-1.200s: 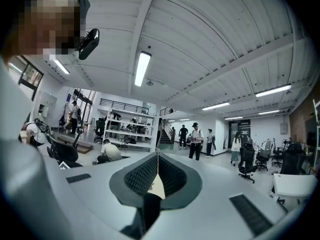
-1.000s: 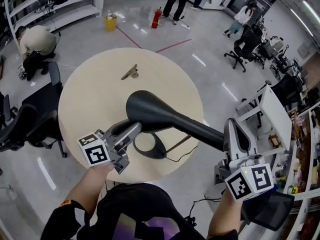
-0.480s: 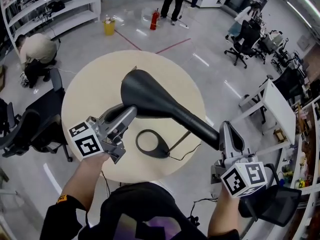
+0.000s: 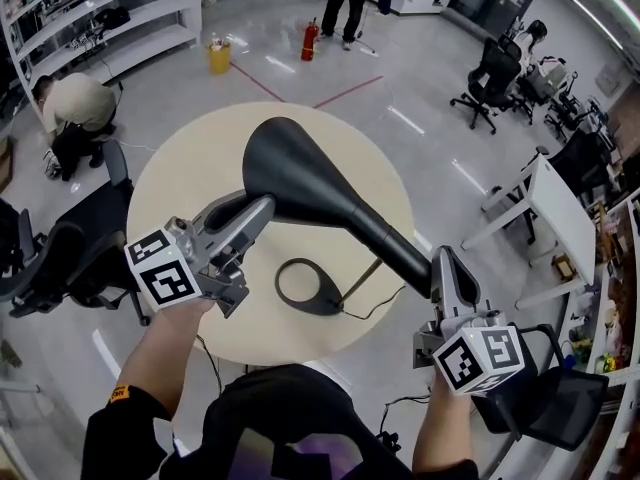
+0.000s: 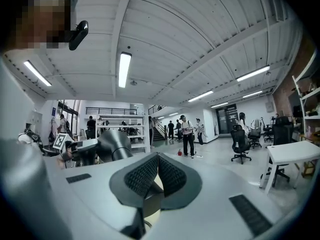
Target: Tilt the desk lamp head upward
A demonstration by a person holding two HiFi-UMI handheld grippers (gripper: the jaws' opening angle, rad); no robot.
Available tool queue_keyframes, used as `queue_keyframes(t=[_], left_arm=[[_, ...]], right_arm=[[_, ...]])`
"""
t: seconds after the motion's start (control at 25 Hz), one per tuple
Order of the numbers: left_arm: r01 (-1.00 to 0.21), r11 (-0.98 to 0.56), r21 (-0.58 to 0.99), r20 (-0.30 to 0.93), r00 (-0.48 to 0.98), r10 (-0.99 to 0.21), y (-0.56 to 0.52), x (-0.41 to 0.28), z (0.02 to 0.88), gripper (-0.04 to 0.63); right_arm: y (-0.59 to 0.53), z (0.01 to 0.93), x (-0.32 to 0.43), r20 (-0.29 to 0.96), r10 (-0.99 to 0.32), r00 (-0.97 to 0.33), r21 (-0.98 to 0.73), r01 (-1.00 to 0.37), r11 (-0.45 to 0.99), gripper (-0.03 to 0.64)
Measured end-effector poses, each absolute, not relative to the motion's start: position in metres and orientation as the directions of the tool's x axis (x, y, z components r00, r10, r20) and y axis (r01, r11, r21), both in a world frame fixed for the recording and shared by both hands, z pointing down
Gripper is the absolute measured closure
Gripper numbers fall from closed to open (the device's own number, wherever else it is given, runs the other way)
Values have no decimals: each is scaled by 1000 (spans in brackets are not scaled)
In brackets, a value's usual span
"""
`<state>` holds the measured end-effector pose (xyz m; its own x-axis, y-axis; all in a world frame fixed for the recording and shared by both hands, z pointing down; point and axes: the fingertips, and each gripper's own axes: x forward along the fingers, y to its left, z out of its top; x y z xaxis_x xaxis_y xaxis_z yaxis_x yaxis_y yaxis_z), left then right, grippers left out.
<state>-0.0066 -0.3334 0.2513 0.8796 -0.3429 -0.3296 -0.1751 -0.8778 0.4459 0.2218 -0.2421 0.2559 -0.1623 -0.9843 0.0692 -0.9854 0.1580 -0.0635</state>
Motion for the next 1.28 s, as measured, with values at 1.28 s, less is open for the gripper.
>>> queue_keyframes(t=[1.28], left_arm=[[-176,-980,93,-365,910,-198,-288,38,124,488]], right_arm=[[-250,317,223,144,-989,-18,-131,-991,-1,601]])
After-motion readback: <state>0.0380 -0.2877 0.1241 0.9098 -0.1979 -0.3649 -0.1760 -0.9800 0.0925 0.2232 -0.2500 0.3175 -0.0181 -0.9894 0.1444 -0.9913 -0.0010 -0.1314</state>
